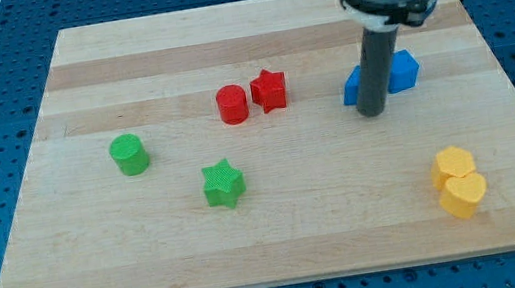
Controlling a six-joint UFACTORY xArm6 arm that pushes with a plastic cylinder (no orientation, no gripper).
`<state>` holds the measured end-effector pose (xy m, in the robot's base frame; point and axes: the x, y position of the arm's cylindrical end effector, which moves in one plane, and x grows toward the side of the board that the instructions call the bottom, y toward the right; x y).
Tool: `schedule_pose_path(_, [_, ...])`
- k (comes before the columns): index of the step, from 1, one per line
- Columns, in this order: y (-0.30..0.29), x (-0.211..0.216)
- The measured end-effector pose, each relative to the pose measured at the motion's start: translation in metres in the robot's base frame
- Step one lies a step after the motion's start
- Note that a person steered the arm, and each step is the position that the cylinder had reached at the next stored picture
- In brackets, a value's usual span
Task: Push the green star closely to the green circle
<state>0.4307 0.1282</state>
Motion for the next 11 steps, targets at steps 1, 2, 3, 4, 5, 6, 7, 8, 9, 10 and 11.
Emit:
schedule_pose_path(1, [-0.005, -0.001])
schedule_pose_path(2, [-0.032, 0.015])
schedule_pose_path(3, [-0.059, 0.026])
schedule_pose_path(4, [-0.074, 0.028])
schedule_pose_path(5, [-0.074, 0.032])
schedule_pose_path(6, [-0.069, 0.036])
schedule_pose_path(7, [-0.055, 0.089])
schedule_pose_path(8, [-0.101, 0.114])
schedule_pose_path(9, [-0.221, 0.108])
schedule_pose_path(10, [-0.287, 0.065])
schedule_pose_path(11, [-0.32, 0.049])
